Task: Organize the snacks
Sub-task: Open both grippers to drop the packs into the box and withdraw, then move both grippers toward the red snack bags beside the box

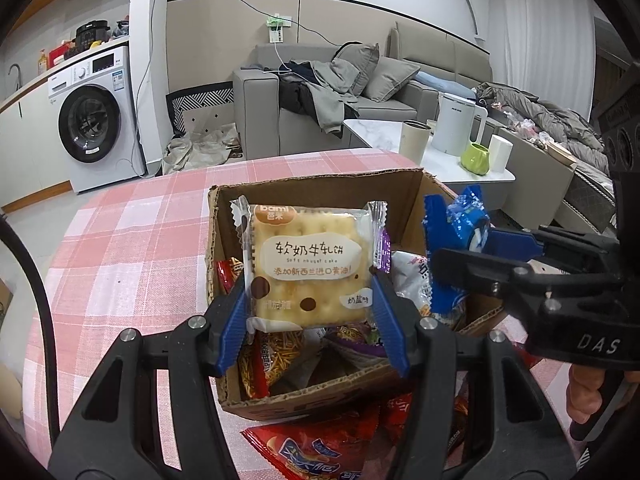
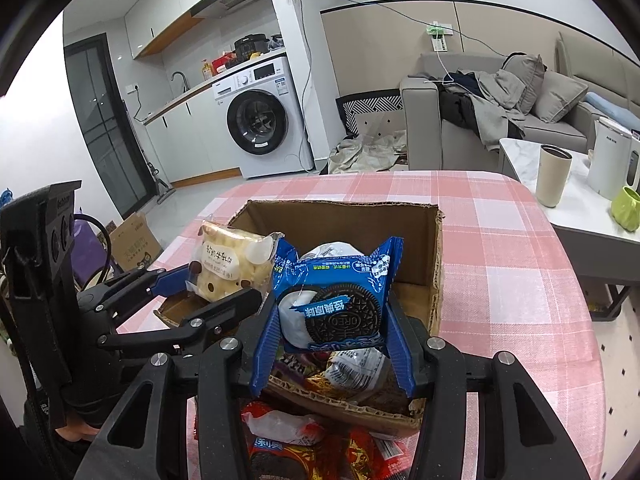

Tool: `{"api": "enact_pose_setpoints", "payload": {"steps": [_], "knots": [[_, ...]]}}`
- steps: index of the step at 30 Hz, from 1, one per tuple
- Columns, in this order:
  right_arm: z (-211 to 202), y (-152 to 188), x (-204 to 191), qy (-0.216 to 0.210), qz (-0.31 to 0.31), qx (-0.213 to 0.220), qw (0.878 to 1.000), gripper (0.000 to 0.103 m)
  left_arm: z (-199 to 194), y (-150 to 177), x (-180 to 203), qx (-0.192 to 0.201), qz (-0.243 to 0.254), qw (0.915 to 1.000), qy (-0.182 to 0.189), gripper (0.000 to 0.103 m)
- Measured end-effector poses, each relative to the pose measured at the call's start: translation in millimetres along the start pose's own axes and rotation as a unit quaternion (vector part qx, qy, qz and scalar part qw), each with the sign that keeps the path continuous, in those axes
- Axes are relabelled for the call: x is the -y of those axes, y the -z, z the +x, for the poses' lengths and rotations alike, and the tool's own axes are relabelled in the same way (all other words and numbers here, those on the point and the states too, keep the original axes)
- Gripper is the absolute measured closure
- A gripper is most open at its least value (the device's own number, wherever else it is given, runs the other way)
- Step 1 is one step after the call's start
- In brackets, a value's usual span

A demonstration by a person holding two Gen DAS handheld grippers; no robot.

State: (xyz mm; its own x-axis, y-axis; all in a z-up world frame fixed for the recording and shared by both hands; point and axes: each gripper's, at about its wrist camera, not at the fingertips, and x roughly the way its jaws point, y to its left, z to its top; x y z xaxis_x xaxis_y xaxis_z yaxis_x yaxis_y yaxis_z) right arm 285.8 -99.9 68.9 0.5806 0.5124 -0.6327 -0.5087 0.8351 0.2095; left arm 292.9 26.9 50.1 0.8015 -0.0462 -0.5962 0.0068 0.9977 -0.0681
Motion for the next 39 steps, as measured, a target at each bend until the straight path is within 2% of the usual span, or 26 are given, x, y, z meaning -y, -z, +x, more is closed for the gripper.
{"api": "enact_pose_setpoints", "payload": {"steps": [13, 17, 22, 23, 25, 27, 28, 29, 30, 39], "knots": [[11.2, -0.2, 10.1, 0.006, 0.000, 0.001, 1.000, 0.053, 0.2, 2.6, 4.1, 0.002, 0.008, 0.9999, -0.007, 0.047], [4.7, -0.1, 11.1, 0.006, -0.003, 0.010, 1.000, 0.049, -6.1, 2.0, 4.1, 0.000, 0.002, 1.0000, -0.006, 0.043], [-14.9, 1.7, 11.1, 0.010, -0.002, 0.035, 0.999, 0.030, -18.9, 4.7, 5.1, 0.003, 0.000, 1.0000, -0.004, 0.028], [-19.4, 2.3, 11.6, 0.011, -0.002, 0.038, 0.999, 0.026, -22.7, 5.3, 4.8, 0.006, -0.002, 1.0000, -0.001, 0.022], [-27.4, 4.4, 13.9, 0.012, 0.000, 0.040, 0.999, 0.010, -32.0, 7.2, 4.1, 0.011, -0.007, 0.9999, 0.004, 0.019], [-35.4, 8.4, 17.1, 0.010, 0.006, 0.041, 0.999, 0.005, -39.0, 9.2, 2.8, 0.010, -0.010, 0.9999, 0.008, 0.017], [-39.8, 11.8, 18.5, 0.009, 0.009, 0.041, 0.999, 0.002, -42.9, 9.9, 2.8, 0.009, -0.011, 0.9999, 0.010, 0.011], [-43.7, 14.1, 19.8, 0.007, 0.010, 0.042, 0.999, 0.001, -46.1, 11.1, 2.7, 0.010, -0.012, 0.9998, 0.010, 0.003], [-47.4, 16.4, 18.5, 0.007, 0.011, 0.043, 0.999, 0.001, -51.1, 12.9, 2.5, 0.014, -0.013, 0.9998, 0.008, 0.000], [-67.2, 45.5, 16.5, 0.015, 0.001, 0.031, 0.999, 0.001, -85.5, 29.8, -5.6, 0.023, -0.023, 0.9994, 0.004, 0.000]]}}
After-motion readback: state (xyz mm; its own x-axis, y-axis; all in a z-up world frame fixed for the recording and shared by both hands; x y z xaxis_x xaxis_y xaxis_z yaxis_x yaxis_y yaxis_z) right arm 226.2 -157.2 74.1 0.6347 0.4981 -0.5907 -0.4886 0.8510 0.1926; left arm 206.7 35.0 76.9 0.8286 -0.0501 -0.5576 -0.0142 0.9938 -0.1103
